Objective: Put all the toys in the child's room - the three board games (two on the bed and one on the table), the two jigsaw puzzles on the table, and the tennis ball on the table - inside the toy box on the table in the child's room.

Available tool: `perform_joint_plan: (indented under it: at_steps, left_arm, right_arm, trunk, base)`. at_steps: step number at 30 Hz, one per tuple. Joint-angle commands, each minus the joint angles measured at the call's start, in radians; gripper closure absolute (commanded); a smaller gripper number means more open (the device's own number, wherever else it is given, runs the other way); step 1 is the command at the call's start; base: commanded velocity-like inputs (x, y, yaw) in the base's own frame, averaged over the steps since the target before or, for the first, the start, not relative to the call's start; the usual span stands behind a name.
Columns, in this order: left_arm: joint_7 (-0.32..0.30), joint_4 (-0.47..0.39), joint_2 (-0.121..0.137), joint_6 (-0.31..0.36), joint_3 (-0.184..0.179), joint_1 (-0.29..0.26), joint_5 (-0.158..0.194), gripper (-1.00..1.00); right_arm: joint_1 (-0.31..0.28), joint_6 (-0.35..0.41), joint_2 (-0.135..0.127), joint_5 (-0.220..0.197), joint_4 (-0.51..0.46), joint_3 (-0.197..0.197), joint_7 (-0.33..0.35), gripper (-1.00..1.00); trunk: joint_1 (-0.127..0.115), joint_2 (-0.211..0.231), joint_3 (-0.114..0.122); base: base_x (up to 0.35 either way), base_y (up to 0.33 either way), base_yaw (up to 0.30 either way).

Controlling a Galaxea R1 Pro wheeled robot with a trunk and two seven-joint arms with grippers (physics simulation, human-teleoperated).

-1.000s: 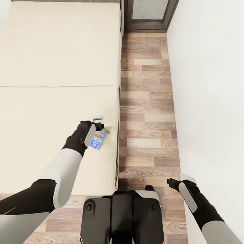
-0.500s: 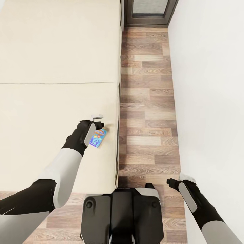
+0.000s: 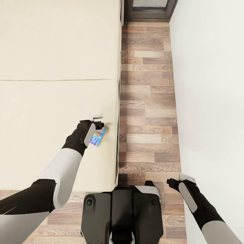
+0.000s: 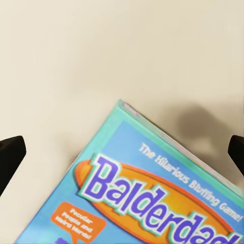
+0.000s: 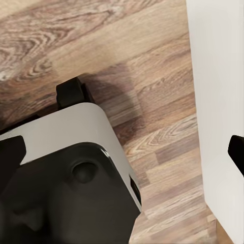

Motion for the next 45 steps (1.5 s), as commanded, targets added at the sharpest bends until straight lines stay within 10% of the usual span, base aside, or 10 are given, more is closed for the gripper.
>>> perform_joint_plan:
  at_steps: [1,45]
  left_arm:
    - [0.006,-0.001,-0.001,0.003,0.002,0.000,0.008,-1.00]
    - [-0.003,-0.030,-0.001,0.004,0.001,0.001,0.009,-1.00]
  right_arm:
    - [0.000,0.002,-0.001,-0.010,-0.002,0.003,-0.009,-1.00]
    - [0.000,-0.006,-0.002,-0.008,-0.002,0.003,-0.008,-1.00]
  trunk:
    - [0.001,-0.002,-0.003]
    - [0.001,-0.002,-0.029]
  base:
    - [0.000,0.000,0.000]
    - [-0.012,0.000,0.000]
